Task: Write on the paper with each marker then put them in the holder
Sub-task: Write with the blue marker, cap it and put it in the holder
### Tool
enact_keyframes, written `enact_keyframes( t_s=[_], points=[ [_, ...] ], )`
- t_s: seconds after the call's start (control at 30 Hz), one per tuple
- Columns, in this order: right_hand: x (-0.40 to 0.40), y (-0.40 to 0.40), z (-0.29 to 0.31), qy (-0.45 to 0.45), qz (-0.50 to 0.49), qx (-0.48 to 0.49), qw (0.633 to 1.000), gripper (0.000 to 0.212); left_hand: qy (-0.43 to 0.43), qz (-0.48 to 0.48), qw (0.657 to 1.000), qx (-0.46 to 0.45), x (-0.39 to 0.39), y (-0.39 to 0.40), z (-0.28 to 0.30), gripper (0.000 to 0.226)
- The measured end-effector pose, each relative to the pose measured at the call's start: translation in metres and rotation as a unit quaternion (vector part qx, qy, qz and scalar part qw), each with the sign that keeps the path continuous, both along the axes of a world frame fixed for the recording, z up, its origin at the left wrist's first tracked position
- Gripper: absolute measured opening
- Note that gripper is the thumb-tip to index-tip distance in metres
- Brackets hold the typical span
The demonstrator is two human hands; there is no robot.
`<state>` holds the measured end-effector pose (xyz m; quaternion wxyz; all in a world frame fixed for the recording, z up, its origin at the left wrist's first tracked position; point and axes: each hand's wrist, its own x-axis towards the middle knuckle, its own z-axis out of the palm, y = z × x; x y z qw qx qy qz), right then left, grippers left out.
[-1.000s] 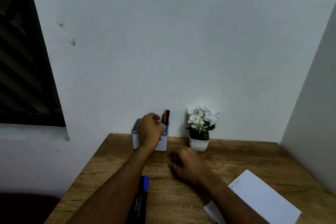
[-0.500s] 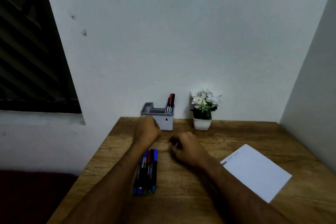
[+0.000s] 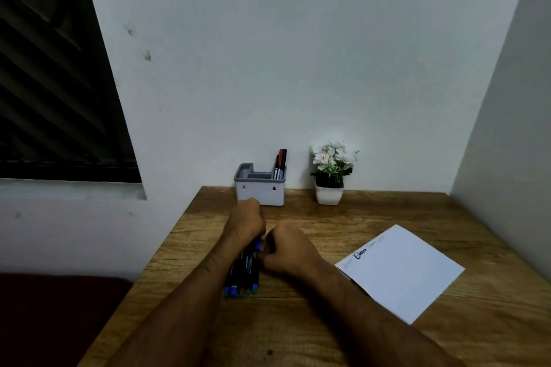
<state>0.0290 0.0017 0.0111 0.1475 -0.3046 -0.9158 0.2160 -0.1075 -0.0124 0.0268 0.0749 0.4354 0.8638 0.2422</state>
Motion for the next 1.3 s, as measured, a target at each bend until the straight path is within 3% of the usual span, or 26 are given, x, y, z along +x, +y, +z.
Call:
enact_keyframes(
  t_s=[0.3,0.4,0.53,0.6,0.7,0.83,1.0,1.07,1.2,1.3],
  points=[
    [0.007,-0.004,0.011,-0.022,-0.068,0.03,0.997,0.038,-0.017,-0.002,1.0,-0.013,0.014,0.004,0.003,0.018],
    [0.015,0.005,0.011,0.005,-0.119,-0.004,0.993,0.033,-0.034,0.003,0.999,-0.004,0.015,0.008,-0.002,0.02],
    [0.022,0.02,0.01,0.054,-0.171,-0.04,0.983,0.026,-0.075,0.004,0.997,0.025,0.017,0.013,-0.002,0.021],
    [0.025,0.025,0.009,0.069,-0.184,-0.029,0.98,0.029,-0.15,0.004,0.986,0.068,0.021,0.017,-0.002,0.018],
    [0.032,0.03,0.011,0.091,-0.185,-0.021,0.978,0.026,-0.316,0.015,0.94,0.131,0.032,0.022,0.005,0.022],
    [0.039,0.036,0.012,0.131,-0.192,-0.037,0.972,0.017,-0.439,0.031,0.876,0.197,0.044,0.027,0.013,0.03],
    [0.047,0.04,0.011,0.16,-0.195,-0.061,0.966,0.03,-0.54,0.044,0.814,0.21,0.064,0.03,0.023,0.01],
    [0.05,0.044,0.009,0.149,-0.201,-0.061,0.966,0.032,-0.574,0.065,0.787,0.218,0.068,0.035,0.022,0.014],
    [0.054,0.054,0.018,0.16,-0.213,-0.128,0.955,0.035,-0.68,0.075,0.699,0.209,0.08,0.045,0.018,0.031],
    [0.071,0.056,0.024,0.155,-0.212,-0.237,0.935,0.03,-0.668,0.093,0.69,0.262,0.062,0.051,0.019,0.035]
  ],
)
